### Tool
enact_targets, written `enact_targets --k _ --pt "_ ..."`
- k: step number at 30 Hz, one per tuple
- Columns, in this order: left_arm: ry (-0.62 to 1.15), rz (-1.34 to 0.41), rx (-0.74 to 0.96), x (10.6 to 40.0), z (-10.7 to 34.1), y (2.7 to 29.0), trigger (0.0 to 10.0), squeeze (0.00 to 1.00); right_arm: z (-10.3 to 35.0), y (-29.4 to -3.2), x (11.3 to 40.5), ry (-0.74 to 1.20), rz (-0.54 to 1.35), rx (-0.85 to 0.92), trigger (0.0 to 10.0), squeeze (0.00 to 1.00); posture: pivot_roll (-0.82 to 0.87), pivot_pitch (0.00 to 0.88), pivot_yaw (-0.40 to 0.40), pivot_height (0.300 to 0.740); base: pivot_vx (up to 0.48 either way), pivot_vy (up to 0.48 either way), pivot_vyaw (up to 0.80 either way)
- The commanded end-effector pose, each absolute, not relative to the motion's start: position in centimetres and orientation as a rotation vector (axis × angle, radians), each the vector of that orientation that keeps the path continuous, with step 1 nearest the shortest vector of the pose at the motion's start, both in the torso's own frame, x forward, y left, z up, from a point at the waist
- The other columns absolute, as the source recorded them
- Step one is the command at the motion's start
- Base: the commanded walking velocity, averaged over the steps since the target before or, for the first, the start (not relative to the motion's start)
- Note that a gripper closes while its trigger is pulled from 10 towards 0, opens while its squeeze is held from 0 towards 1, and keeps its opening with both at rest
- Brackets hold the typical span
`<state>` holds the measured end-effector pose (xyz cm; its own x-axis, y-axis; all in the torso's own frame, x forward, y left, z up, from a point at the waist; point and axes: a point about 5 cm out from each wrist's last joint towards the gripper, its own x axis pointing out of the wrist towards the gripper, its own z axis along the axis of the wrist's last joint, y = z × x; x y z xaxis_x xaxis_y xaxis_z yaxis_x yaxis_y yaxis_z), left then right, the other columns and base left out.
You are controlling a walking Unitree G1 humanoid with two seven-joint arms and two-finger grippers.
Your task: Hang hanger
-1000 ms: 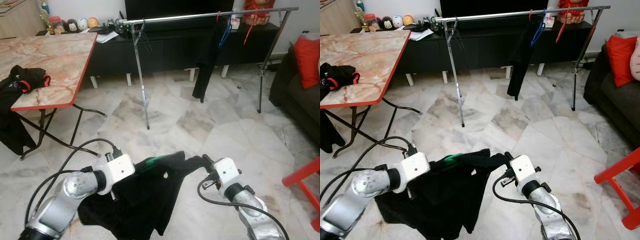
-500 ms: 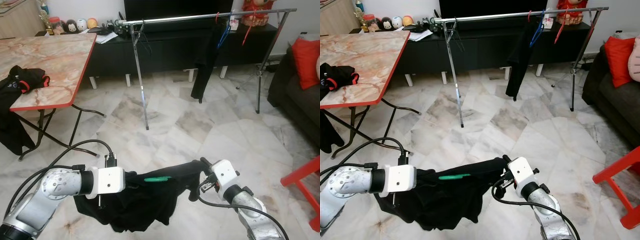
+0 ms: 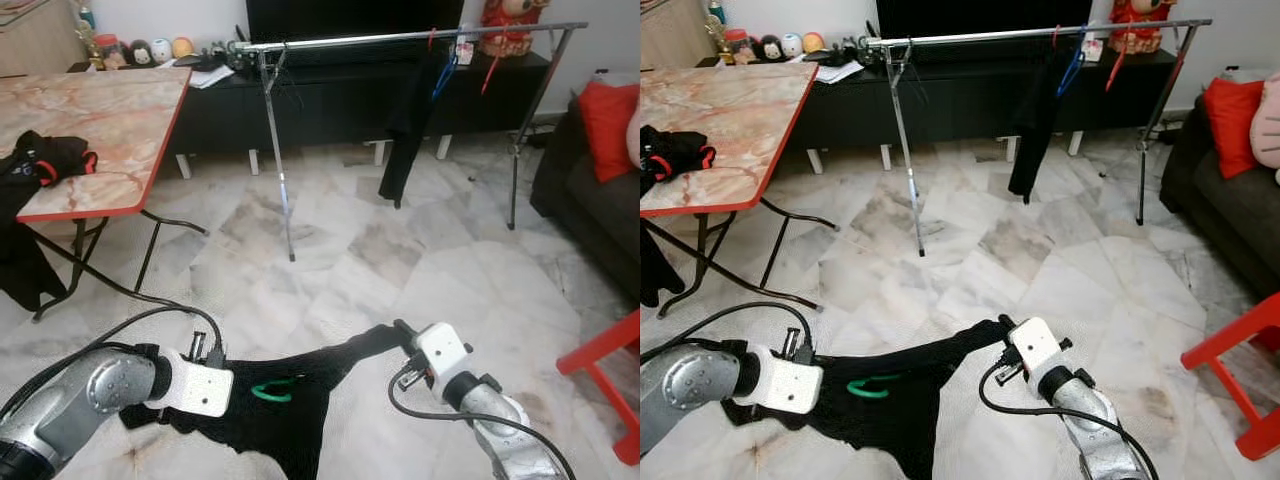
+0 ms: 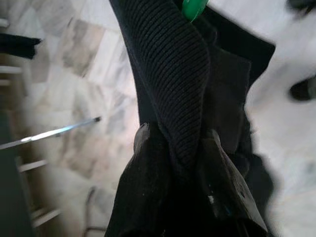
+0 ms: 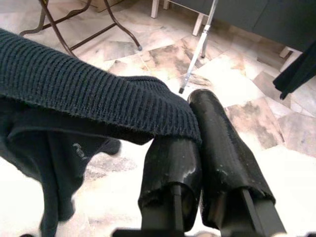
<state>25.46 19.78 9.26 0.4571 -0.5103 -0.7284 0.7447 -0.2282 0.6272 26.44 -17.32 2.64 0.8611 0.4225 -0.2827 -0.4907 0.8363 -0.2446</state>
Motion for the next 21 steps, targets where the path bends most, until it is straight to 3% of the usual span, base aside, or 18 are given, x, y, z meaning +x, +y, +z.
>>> enact_targets --k 1,3,7,11,21 --pt "0.331 -1.091 1.460 26.2 9.2 22.0 10.0 0.00 2.9 -18.4 26.8 0.227 0.439 -0.318 0.0 0.00 -0.03 0.000 -0.008 0.740 0.000 0.000 0.00" --pt "0.331 -1.091 1.460 26.2 9.2 22.0 10.0 0.00 2.9 -18.4 26.8 0.227 0.439 -0.318 0.0 0.00 -0.03 0.000 -0.008 0.740 0.000 0.000 0.00" --pt "0.218 -1.091 1.255 26.5 11.1 22.0 10.0 0.00 2.8 -18.2 26.8 0.234 0.454 -0.327 0.0 0.00 -0.02 0.000 -0.009 0.740 0.000 0.000 0.00" --pt "0.132 -1.093 1.207 26.7 12.0 22.2 10.0 0.00 2.7 -18.1 26.8 0.236 0.455 -0.328 0.0 0.00 -0.02 0.000 -0.009 0.740 0.000 0.000 0.00" --pt "0.113 -1.125 1.106 26.5 12.7 21.7 10.0 0.00 2.8 -17.6 26.8 0.230 0.470 -0.318 0.0 0.00 -0.02 0.000 -0.010 0.740 0.000 0.000 0.00"
